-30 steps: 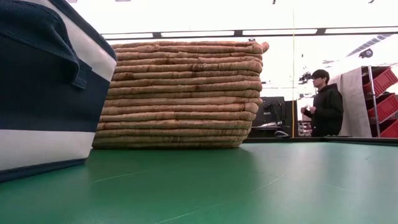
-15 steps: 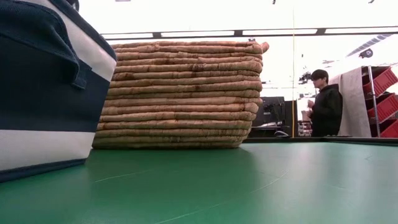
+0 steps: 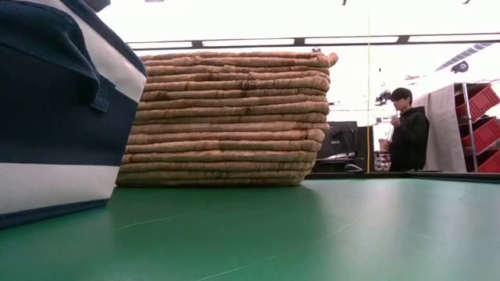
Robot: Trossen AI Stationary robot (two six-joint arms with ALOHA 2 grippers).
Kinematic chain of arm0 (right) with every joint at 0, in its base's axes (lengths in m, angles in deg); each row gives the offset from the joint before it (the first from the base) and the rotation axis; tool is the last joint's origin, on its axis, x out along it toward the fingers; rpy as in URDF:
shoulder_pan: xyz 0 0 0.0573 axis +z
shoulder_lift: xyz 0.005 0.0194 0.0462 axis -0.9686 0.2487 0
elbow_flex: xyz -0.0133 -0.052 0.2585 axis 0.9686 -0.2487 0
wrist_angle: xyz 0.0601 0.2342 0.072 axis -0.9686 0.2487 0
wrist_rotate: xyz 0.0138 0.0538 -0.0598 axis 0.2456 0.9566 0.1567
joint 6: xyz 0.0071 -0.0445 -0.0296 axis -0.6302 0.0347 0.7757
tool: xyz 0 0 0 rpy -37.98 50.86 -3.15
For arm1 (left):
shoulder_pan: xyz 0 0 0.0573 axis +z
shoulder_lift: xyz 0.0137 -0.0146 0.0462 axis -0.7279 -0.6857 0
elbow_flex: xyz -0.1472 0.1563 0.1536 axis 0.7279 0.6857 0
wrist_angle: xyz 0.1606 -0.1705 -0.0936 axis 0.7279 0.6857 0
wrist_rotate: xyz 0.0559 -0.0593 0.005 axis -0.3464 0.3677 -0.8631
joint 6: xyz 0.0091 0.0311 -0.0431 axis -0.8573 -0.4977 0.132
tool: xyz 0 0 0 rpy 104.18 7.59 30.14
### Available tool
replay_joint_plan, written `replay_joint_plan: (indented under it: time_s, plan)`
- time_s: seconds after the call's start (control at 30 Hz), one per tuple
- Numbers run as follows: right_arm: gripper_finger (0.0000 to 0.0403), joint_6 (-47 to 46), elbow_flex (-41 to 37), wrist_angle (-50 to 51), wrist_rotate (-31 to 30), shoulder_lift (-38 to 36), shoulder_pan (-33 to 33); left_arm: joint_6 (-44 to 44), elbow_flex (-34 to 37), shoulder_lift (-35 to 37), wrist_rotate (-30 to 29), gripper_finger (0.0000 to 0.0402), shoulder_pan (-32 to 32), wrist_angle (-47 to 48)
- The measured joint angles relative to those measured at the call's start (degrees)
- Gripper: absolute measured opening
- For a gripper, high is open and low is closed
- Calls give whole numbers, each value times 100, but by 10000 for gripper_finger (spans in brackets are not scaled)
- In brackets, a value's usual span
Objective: Sort clothes
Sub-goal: Return to Home Position
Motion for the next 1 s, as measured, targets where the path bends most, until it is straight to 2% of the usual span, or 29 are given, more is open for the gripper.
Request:
replay_joint_plan:
  time_s: [0.1, 0.3, 0.53, 0.7, 0.8, 0.9, 1.0]
  plan:
    - [12, -82, -157, -109, 5, 105, 0, 8, 301, 334, 38, 154, -1, -67]
    - [12, -277, -748, -595, -27, -46, -2, 81, 542, 329, 130, 154, 2, -252]
    - [12, -939, -1647, -665, -570, -8, -2, 165, 718, 367, 141, 154, 2, -231]
    - [12, -1268, -2403, -1169, -1007, -13, -2, 159, 794, 367, 220, 154, 2, -175]
    - [12, -1454, -2773, -1494, -1095, -18, -4, 336, 805, 367, 521, 154, 2, -2]
    - [13, -1613, -2768, -1247, -1207, 27, -2, 774, 816, 367, 935, 154, -1, 466]
    - [13, -1594, -2768, -1168, -1394, 26, -2, 1244, 816, 322, 1053, 154, -1, 1084]
